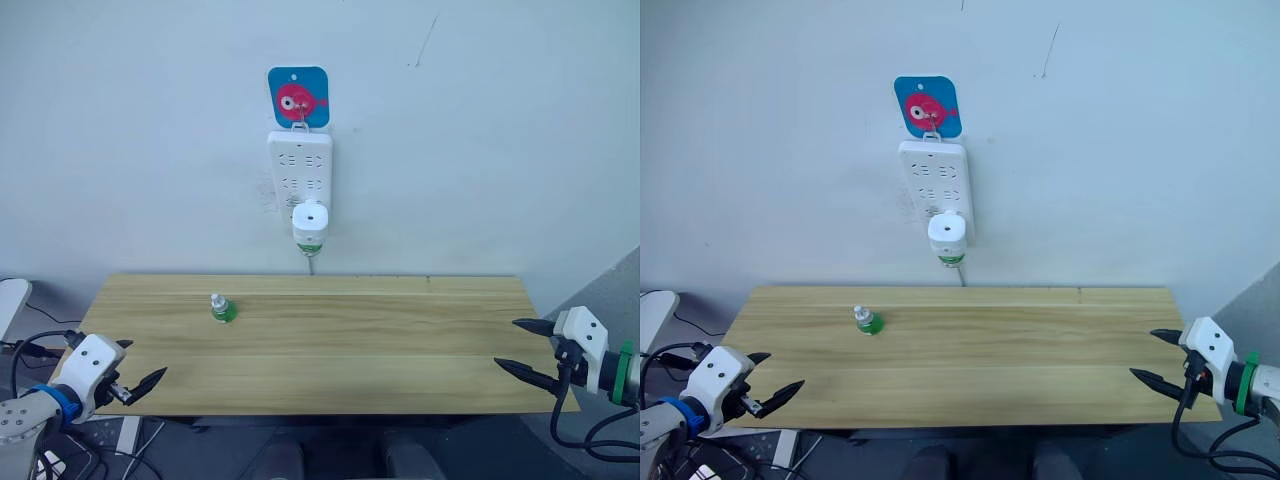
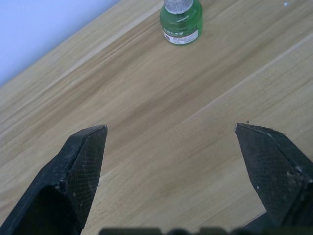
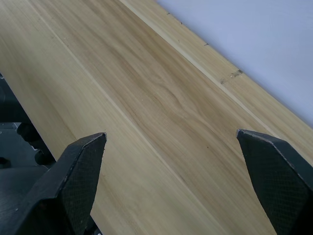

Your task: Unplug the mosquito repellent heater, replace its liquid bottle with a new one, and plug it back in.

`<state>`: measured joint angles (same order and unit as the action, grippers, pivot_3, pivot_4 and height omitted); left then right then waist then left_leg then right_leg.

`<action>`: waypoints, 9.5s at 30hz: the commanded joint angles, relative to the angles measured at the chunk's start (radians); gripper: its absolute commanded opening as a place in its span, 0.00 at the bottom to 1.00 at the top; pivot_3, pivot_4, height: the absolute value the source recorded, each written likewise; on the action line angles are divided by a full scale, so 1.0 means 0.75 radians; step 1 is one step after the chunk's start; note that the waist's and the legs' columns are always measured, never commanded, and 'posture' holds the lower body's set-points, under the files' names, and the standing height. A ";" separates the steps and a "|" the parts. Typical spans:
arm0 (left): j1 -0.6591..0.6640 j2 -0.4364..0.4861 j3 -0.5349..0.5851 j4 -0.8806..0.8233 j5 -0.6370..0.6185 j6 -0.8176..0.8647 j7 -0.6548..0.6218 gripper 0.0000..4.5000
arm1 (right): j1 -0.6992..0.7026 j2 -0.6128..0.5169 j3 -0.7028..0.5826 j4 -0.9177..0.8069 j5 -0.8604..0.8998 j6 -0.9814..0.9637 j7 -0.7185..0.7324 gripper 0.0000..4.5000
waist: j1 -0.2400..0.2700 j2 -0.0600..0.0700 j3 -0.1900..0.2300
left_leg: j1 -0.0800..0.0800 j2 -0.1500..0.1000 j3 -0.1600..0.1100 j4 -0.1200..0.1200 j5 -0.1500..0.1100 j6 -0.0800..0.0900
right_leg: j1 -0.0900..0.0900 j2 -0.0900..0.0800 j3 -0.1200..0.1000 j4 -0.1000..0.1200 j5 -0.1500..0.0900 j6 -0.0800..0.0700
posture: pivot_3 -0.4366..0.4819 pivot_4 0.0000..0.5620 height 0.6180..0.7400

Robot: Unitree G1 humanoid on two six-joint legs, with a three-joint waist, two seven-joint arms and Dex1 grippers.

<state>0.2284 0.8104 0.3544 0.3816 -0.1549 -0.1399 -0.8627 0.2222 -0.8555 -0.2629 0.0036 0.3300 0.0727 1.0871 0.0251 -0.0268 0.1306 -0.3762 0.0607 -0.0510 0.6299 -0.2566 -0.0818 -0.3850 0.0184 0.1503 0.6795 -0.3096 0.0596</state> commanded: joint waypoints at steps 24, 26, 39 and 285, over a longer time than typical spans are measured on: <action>0.030 0.076 0.080 -0.001 -0.112 0.030 -0.099 1.00 | 0.018 -0.011 -0.043 -0.017 0.023 -0.058 0.033 0.99 | -0.001 -0.001 0.030 | 0.000 0.000 0.000 0.000 0.000 0.000 | 0.000 0.000 0.000 0.000 0.000 0.000 | 0.64 0.30 1.00; 0.041 0.084 0.093 0.004 -0.117 0.031 -0.101 1.00 | 0.031 -0.005 -0.046 -0.039 0.028 -0.061 0.031 0.99 | -0.002 -0.001 0.039 | 0.000 0.000 0.000 0.000 0.000 0.000 | -0.001 0.000 0.000 0.000 0.000 0.000 | 0.63 0.32 1.00; 0.045 0.018 0.103 -0.487 -0.244 0.291 -0.020 1.00 | 0.008 0.107 0.006 -0.413 0.097 0.028 -0.106 0.99 | -0.007 0.001 0.119 | -0.006 0.000 -0.001 0.001 0.000 0.000 | -0.004 -0.001 0.000 0.000 -0.001 0.006 | 0.58 0.44 1.00; -0.733 -0.228 -0.683 -0.863 -0.342 -0.077 -0.589 0.50 | -0.552 -0.040 0.414 -0.742 2.115 1.189 -1.168 1.00 | -0.101 0.011 0.222 | -0.065 -0.005 -0.074 0.018 0.024 -0.028 | -0.032 -0.003 -0.068 0.021 0.006 -0.010 | 0.45 0.54 1.00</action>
<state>-0.3268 0.6420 -0.1693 -0.2372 -0.4077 -0.1857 -1.3157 -0.1823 -0.8929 0.0432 -0.5355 1.9060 0.9689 0.1993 -0.0506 -0.0183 0.2975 -0.4248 0.0572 -0.1062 0.6436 -0.2387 -0.1027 -0.4087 0.0161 0.0994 0.6952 -0.3053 0.0519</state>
